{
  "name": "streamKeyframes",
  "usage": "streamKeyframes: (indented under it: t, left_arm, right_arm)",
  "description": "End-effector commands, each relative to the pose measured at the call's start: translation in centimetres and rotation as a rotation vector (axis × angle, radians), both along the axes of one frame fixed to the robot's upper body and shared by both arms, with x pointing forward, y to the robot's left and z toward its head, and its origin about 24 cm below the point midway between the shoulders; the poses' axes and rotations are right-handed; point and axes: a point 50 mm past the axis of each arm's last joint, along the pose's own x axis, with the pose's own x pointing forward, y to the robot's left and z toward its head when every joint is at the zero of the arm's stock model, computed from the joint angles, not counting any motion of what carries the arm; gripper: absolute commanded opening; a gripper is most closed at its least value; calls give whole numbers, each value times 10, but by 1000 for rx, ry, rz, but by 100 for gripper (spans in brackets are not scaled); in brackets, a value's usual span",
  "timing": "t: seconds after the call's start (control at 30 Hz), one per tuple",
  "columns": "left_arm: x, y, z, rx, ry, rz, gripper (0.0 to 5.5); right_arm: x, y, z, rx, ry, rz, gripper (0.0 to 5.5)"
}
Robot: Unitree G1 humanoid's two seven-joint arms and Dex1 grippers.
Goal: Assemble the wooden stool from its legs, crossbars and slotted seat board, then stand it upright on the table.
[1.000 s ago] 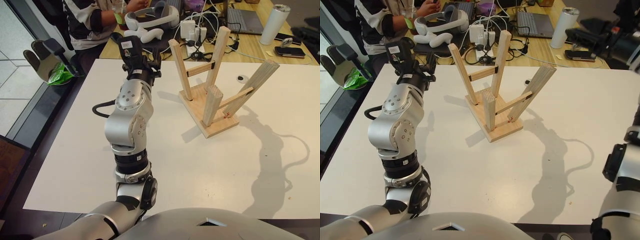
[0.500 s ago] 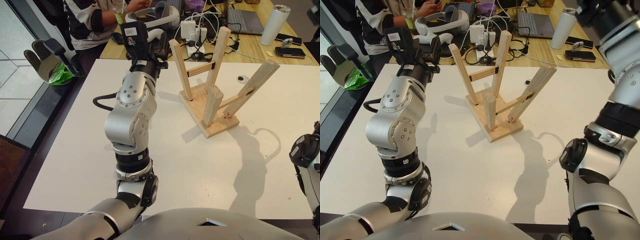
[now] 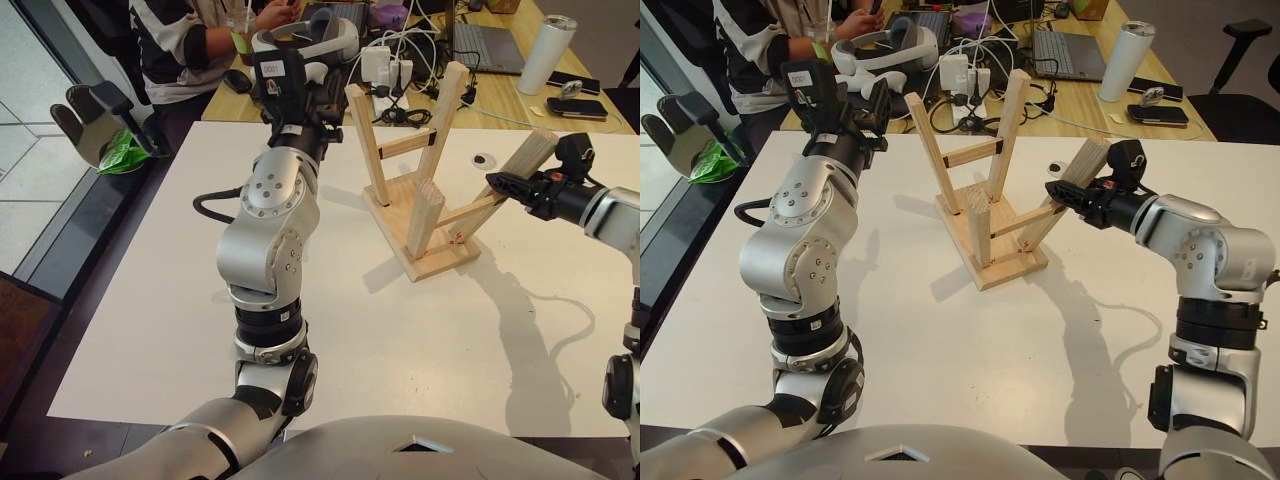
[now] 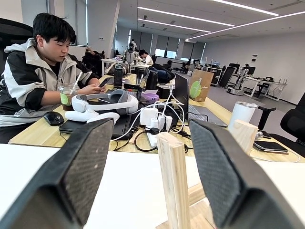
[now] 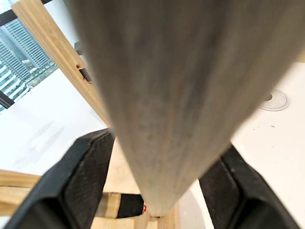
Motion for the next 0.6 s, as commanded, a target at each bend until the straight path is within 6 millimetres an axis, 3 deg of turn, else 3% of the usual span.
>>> streamKeyframes:
  t: [0.03, 0.3, 0.4, 0.47, 0.53, 0.6]
  left_arm:
    - [0, 1, -2, 5, 15, 11, 291]
    - [-1, 1, -5, -2, 22, 17, 291]
    - [-2, 4, -5, -5, 21, 36, 291]
    - [-2, 5, -5, -7, 18, 44, 291]
    - [-3, 5, -4, -6, 12, 38, 291]
    - [-5, 6, -1, 8, -4, 21, 291]
  right_arm:
    - [11, 6, 12, 59, -93, -48, 287]
    - [12, 0, 67, 254, -379, -36, 287]
    - [24, -21, 122, 218, -549, -32, 287]
    - [30, -30, 143, 161, -597, -5, 287]
    - [32, -37, 142, 79, -554, 40, 287]
    - [29, -45, 125, -18, -425, 107, 287]
